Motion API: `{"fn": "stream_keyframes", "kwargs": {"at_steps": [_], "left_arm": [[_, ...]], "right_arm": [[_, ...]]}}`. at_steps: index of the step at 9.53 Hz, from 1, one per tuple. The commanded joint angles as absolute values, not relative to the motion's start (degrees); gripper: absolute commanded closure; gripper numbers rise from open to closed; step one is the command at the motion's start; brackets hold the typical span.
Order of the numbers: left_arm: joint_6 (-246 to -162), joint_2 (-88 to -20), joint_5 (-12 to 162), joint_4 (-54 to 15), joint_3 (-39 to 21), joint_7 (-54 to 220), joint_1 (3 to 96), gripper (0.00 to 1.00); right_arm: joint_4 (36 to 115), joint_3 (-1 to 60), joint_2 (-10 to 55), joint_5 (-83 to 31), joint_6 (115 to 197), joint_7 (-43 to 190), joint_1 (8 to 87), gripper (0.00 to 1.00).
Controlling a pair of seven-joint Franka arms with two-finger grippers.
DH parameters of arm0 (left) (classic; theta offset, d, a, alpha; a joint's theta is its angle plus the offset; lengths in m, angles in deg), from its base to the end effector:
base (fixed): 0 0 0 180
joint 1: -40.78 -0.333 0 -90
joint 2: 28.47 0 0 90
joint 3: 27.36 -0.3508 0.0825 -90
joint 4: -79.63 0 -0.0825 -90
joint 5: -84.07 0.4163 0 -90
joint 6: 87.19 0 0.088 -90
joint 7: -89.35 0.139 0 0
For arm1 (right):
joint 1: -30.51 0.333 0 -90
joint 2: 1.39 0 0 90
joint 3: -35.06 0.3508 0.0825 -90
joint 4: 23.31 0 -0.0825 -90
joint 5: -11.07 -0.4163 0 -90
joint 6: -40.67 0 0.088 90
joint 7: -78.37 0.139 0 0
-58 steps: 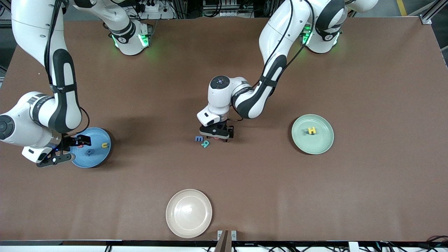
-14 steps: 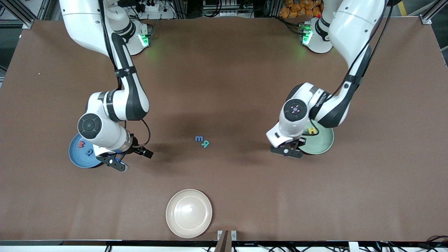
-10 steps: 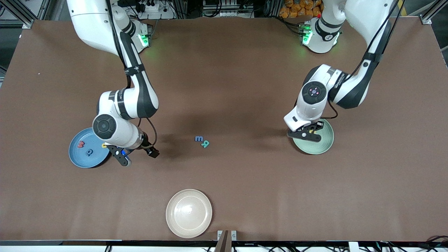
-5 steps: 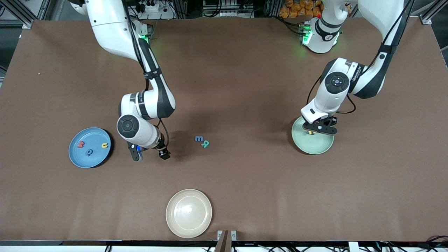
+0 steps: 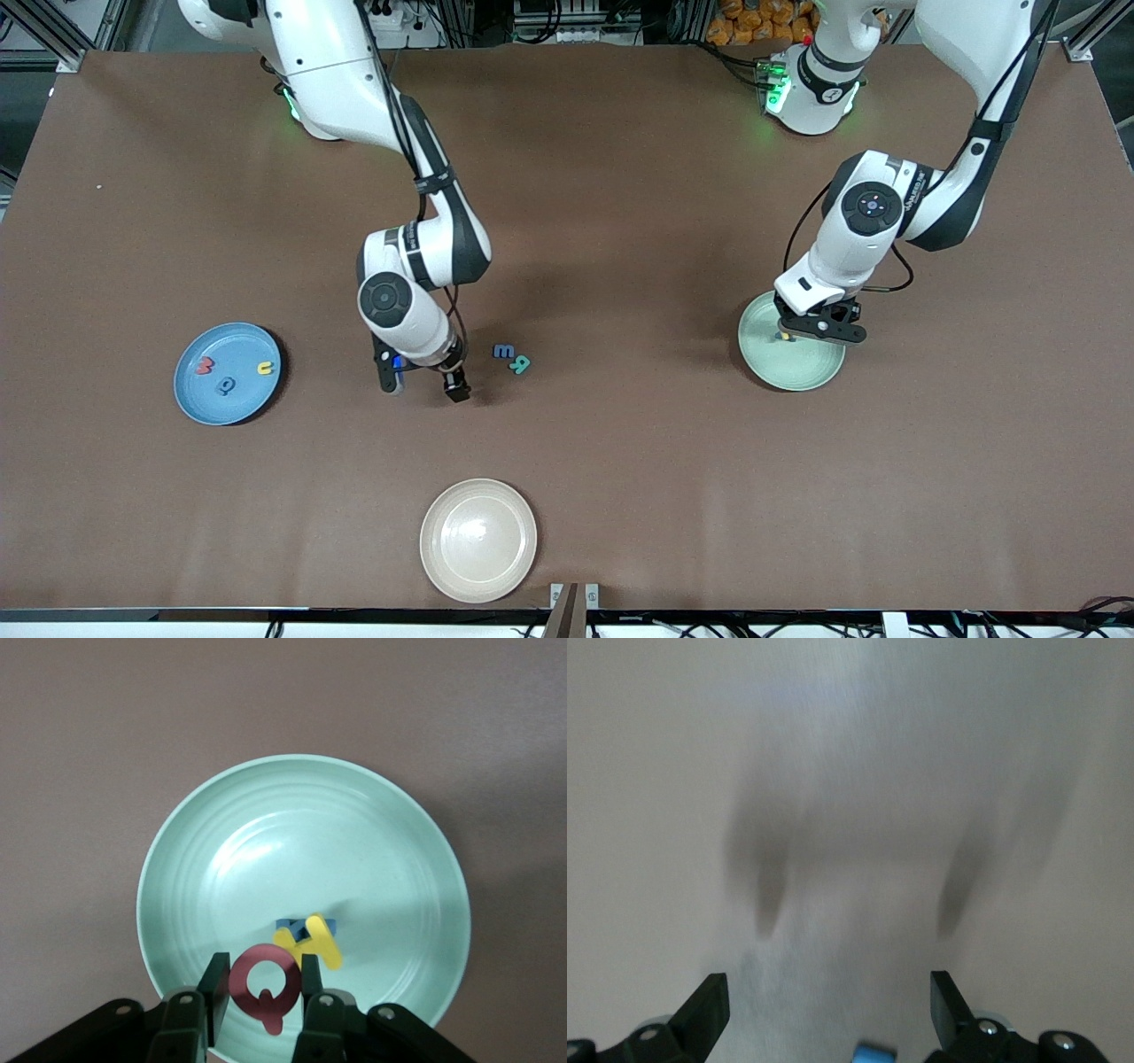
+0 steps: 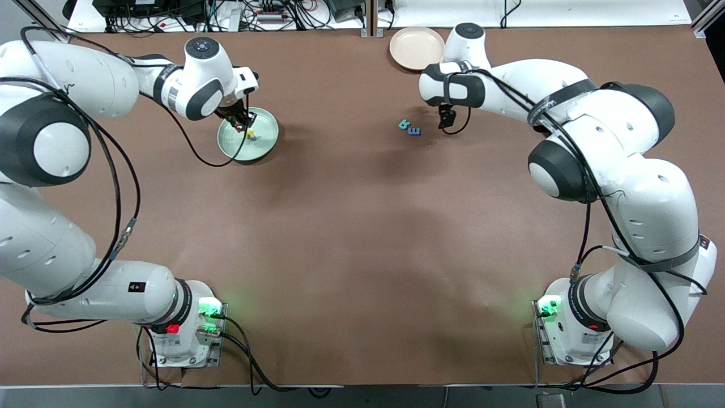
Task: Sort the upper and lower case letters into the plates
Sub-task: 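Lower the pink Q into the green plate and open the left gripper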
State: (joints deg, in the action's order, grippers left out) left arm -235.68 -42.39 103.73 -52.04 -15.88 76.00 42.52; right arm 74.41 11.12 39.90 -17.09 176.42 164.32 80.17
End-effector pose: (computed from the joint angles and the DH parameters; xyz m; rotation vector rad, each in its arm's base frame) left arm 0.5476 -0.1314 0.2252 -2.9875 0.4187 -0.1381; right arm 0.6297 0.3494 0.1741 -2.4404 1.8678 0.0664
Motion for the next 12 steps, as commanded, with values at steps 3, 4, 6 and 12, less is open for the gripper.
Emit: {"fn": "stream_keyframes", "kwargs": {"at_steps": [3,4,6,12], "left_arm": [[-238.5,-42.0,97.3,-52.8,-13.1,77.7,39.1,0.83],[-238.5,-41.8,94.1,-53.0,-12.9,77.7,38.8,0.83],[-238.6,-41.8,91.7,-53.3,-12.0,77.8,38.8,0.83],[-244.8,-43.3,91.6,-55.4,-11.9,77.8,38.1,0.82]], "right_arm": [[72.1,10.4,44.6,-19.1,178.9,171.5,84.4,0.0],[71.3,10.5,46.2,-19.2,180.1,173.0,84.8,0.0],[71.0,10.5,47.7,-19.2,182.2,174.3,85.7,0.0],[69.7,11.8,47.6,-20.3,181.5,175.0,85.7,0.0]]}}
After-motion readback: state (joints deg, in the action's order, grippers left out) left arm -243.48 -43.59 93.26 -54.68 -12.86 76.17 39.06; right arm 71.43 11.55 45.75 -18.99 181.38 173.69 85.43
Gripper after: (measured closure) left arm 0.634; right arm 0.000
